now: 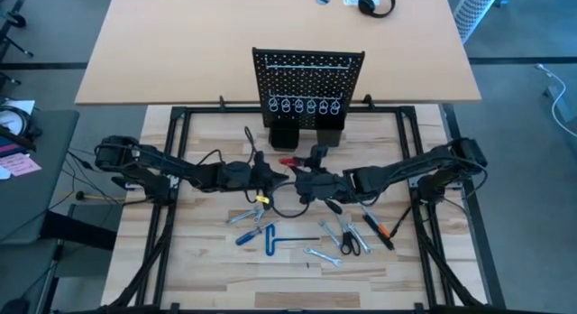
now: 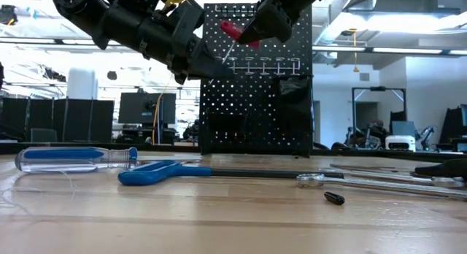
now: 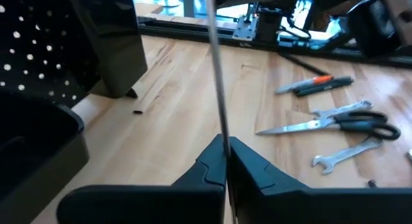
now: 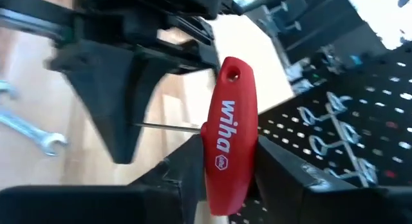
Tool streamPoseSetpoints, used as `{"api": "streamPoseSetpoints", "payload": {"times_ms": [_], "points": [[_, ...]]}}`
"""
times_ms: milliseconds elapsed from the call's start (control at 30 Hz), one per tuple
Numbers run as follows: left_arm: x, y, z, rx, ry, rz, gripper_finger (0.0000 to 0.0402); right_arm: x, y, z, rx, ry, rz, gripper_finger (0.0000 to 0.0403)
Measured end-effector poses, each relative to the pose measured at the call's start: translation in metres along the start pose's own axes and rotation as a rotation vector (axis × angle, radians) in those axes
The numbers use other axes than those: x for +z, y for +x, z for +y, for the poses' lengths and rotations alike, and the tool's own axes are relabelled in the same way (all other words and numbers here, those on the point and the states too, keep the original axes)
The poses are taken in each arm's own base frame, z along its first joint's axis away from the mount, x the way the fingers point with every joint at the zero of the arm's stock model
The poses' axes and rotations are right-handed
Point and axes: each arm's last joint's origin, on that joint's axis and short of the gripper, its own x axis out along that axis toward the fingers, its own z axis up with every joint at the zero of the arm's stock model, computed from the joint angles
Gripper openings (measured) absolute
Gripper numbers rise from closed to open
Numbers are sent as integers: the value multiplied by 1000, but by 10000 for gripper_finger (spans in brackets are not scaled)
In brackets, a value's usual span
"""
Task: Hang tools onto peg board
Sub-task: Hang the red T handle allen wrench on the pegboard
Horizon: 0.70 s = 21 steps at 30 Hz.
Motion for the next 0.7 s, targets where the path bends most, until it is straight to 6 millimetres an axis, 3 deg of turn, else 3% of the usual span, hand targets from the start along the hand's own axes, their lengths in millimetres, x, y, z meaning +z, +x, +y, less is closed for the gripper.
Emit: {"api": "streamPoseSetpoints", "payload": {"times_ms": [133,233,367,500,700], "points": [[-8,-6,2,-1,30,-68,1,8,-7,-7,83,22,21,199],[-17,-13,4,-17,69,-122,1,18,-13,-26,190,85,39,244],[-24,-21,2,-40,98,-162,1,16,-6,-44,413,163,65,285],[-27,-24,0,-51,100,-166,1,2,6,-50,626,285,107,293],[-35,-24,1,-50,119,-95,1,-20,16,-33,677,347,141,291]]}}
